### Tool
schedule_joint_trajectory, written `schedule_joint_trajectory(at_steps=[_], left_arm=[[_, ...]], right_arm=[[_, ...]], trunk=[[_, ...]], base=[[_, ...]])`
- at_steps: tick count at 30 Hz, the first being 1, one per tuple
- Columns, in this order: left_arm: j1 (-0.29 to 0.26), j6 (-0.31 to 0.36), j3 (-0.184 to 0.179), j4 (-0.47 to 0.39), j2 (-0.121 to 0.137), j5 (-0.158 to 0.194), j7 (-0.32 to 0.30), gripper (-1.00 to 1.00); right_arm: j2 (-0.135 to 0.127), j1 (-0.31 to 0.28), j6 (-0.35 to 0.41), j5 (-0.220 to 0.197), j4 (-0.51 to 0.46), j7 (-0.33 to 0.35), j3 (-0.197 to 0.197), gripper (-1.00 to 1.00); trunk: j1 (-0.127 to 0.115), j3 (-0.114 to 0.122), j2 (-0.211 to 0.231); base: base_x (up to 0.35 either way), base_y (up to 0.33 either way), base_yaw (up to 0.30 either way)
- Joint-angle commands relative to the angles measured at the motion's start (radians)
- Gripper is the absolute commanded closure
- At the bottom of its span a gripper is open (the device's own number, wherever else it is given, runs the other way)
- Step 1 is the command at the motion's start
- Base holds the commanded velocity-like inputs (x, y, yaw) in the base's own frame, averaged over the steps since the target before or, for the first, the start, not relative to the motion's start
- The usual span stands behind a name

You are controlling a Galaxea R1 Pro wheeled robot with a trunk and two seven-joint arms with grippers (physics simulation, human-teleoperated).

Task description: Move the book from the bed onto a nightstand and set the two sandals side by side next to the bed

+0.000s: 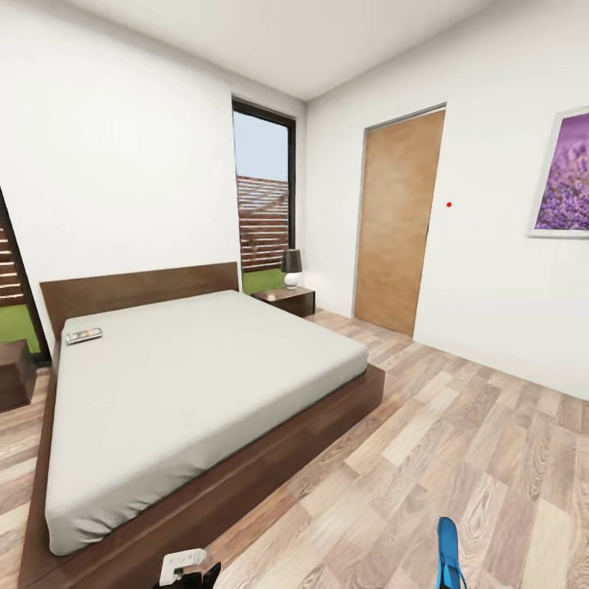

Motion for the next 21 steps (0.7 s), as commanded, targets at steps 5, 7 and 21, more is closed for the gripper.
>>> schedule_joint_trajectory(at_steps=[5, 7, 21], left_arm=[[0.0, -0.001, 0.002, 0.001, 0.0, 0.006, -0.006, -1.0], [0.0, -0.001, 0.002, 0.001, 0.0, 0.005, -0.006, -1.0], [0.0, -0.001, 0.002, 0.001, 0.0, 0.005, -0.006, -1.0]], right_arm=[[0.0, -0.001, 0.003, 0.003, 0.001, 0.006, -0.009, 1.0], [0.0, -0.001, 0.003, 0.003, 0.001, 0.006, -0.009, 1.0], [0.0, -0.001, 0.003, 0.003, 0.001, 0.005, -0.009, 1.0]], trunk=[[0.0, 0.001, -0.001], [0.0, 0.002, -0.001], [0.0, 0.007, -0.001]], base=[[0.0, 0.0, -0.3], [0.0, 0.0, -0.3], [0.0, 0.0, -0.3]])
